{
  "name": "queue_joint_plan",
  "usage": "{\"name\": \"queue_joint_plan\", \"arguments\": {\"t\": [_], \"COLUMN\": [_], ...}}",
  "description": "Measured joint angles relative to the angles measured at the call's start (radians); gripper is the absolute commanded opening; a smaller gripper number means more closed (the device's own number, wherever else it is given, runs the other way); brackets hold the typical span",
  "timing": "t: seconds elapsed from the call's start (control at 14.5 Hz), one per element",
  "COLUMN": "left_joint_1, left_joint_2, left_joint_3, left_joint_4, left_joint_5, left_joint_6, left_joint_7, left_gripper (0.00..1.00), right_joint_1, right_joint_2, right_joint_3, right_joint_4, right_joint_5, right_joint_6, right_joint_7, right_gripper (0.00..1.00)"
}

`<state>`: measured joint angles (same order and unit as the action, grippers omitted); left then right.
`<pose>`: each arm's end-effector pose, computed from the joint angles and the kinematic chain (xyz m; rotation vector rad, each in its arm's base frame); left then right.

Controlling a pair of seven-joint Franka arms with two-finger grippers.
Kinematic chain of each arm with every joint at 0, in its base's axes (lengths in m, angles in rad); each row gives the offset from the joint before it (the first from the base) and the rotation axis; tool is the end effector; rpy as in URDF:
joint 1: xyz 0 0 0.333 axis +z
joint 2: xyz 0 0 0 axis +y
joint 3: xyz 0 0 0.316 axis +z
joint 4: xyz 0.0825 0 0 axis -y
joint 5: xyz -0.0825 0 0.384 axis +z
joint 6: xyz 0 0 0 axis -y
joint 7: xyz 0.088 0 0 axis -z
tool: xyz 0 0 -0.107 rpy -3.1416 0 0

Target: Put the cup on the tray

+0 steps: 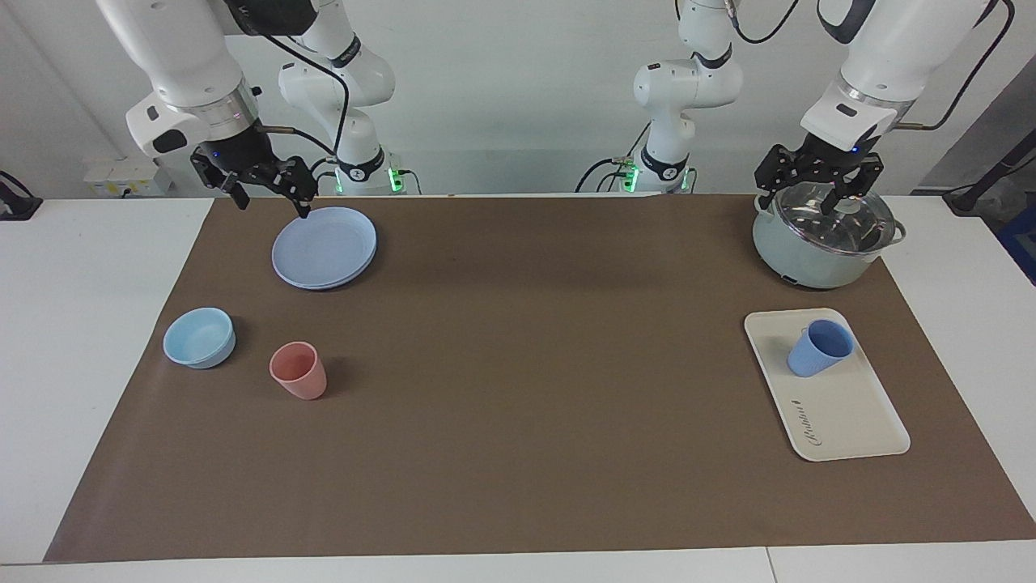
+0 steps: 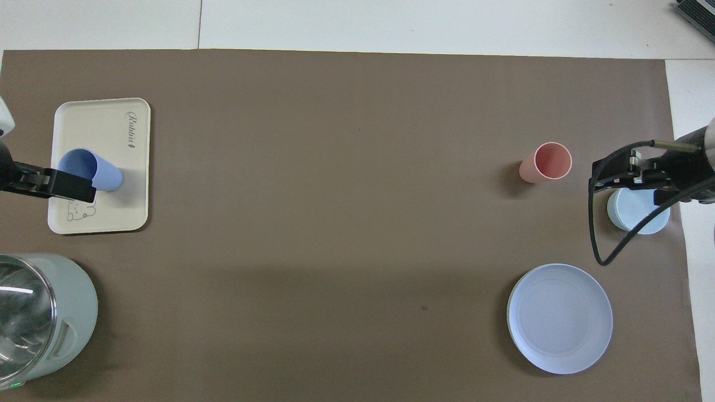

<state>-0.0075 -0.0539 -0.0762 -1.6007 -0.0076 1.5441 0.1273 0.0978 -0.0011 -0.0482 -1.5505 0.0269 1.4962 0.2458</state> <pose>0.5330 -0.0467 0.6374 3.1206 -0.3306 -0.0044 0.5457 0.0301 0.6283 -3.1067 0.3037 0.0883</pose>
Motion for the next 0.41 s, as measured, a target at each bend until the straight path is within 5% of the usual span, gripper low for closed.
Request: {"name": "queue_joint_plan", "arguments": {"t": [0.41], "left_joint_1": [0.0], "left_joint_2": [0.0], "left_joint_3": [0.0], "left_joint_4": [-0.003], "left_joint_5": [0.0], "left_joint_6": [0.011], "left_joint_7": [0.03], "left_gripper": [1.0], "right_joint_1": [0.0], "right_joint_2": [0.0], "right_joint_3": [0.0], "right_joint_4": [-0.002], "right_joint_5": [-0.027], "right_joint_6": [0.0], "right_joint_7": [-0.173], "right_gripper": [1.0]}}
